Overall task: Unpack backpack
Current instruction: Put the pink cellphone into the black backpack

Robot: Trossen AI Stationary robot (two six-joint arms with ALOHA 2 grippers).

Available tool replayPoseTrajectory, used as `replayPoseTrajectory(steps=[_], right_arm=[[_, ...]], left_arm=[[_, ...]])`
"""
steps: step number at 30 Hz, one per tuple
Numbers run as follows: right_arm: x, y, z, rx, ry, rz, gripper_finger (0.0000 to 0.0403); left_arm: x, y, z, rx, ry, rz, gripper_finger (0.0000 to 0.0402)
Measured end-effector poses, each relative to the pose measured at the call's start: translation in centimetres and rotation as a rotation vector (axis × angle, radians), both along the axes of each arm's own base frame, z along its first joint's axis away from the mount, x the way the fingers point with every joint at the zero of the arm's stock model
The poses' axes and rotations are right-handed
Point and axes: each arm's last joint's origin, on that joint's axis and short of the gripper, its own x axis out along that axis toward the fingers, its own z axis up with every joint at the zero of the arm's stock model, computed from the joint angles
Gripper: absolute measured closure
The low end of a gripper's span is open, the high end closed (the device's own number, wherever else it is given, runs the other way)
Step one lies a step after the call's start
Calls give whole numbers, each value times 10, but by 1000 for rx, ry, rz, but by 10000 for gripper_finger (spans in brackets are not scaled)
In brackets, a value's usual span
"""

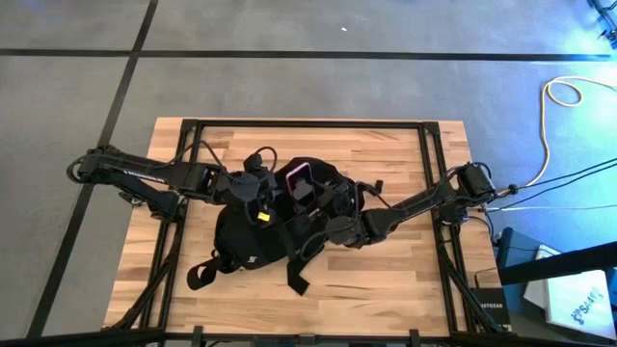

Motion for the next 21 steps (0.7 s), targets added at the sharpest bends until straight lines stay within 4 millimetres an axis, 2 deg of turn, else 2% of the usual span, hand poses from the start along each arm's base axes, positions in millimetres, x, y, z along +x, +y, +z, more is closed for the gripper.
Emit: replayPoseTrajectory(steps=[8,14,21], right_arm=[[-5,5,5,-59,79,41,66],[-11,4,0,-97,182,34,66],[-11,4,0,-23,110,11,66]], left_arm=[[0,0,0,0,2,0,396],[0,0,0,1,3,0,396],[0,0,0,1,5,0,396]])
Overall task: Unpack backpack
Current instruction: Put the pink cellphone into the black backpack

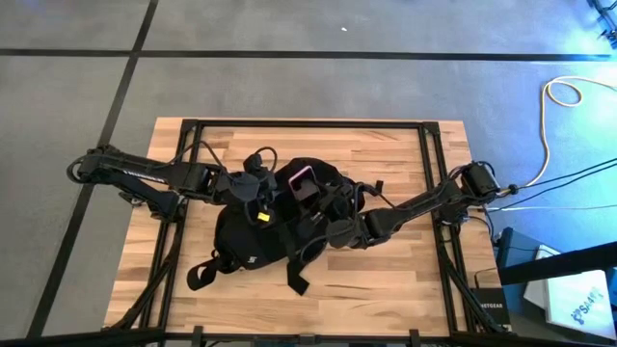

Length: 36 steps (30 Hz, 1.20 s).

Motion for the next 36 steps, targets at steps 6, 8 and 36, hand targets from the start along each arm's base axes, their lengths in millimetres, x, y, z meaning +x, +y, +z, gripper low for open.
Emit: replayPoseTrajectory(steps=[6,8,36], right_arm=[[-3,-2,-1,98,-75,-47,66],[-4,-2,-3,145,-105,-57,66],[-5,-2,-6,-24,101,5,66]], left_arm=[[0,0,0,0,-1,0,396],[0,0,0,0,0,0,396],[0,0,0,1,0,1,396]])
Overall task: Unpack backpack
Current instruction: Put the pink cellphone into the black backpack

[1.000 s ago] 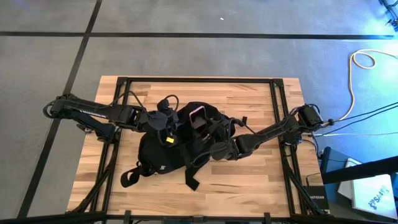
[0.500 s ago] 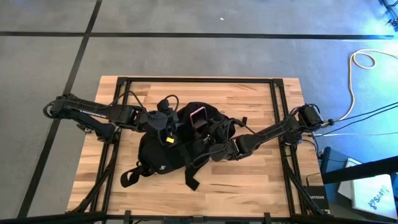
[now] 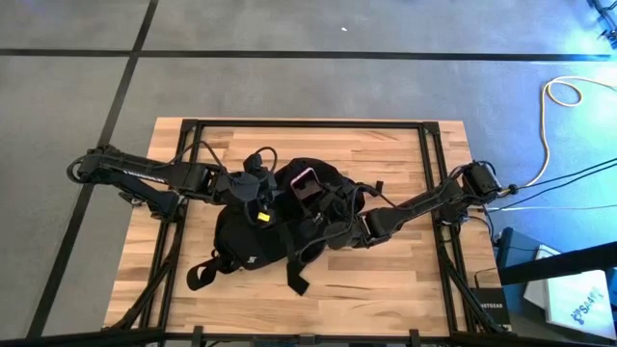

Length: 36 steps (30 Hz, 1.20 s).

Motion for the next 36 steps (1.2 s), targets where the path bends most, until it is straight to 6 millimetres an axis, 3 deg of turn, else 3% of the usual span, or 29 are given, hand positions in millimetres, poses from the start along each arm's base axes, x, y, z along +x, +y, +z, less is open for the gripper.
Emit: replayPoseTrajectory(steps=[8,15,22,28,36], right_arm=[[0,0,0,20,-24,-8,61],[0,0,1,24,-29,-7,9],[1,0,2,25,-43,-14,8],[2,3,20,6,-52,3,6],[-8,8,46,-123,135,24,11]], left_arm=[[0,0,0,0,0,0,396],[0,0,0,1,0,2,396],[0,0,0,1,0,2,396],[0,0,0,1,-1,2,396],[0,0,0,1,-1,1,396]])
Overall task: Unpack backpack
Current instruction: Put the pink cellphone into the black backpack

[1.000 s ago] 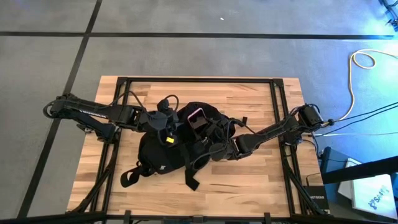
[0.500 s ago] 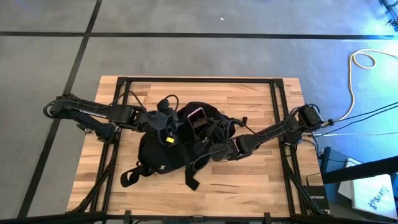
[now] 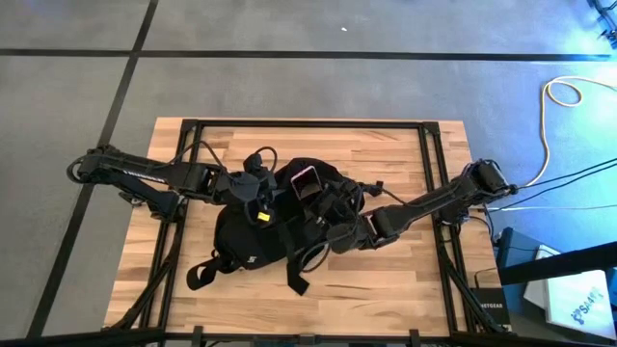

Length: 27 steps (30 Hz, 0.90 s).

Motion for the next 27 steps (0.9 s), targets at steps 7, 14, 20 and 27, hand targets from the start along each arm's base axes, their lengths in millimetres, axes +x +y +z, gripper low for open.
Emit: replayPoseTrajectory(steps=[7,14,20,27], right_arm=[[-4,-4,15,-208,166,-31,46],[-5,-5,8,-219,192,-30,65],[-4,-13,6,-283,296,-11,66],[-3,-20,7,-447,477,-13,66]], left_arm=[[0,0,0,-1,1,-1,396],[0,0,0,0,1,-1,396],[0,0,0,0,1,-1,396],[0,0,0,-1,0,-1,396]])
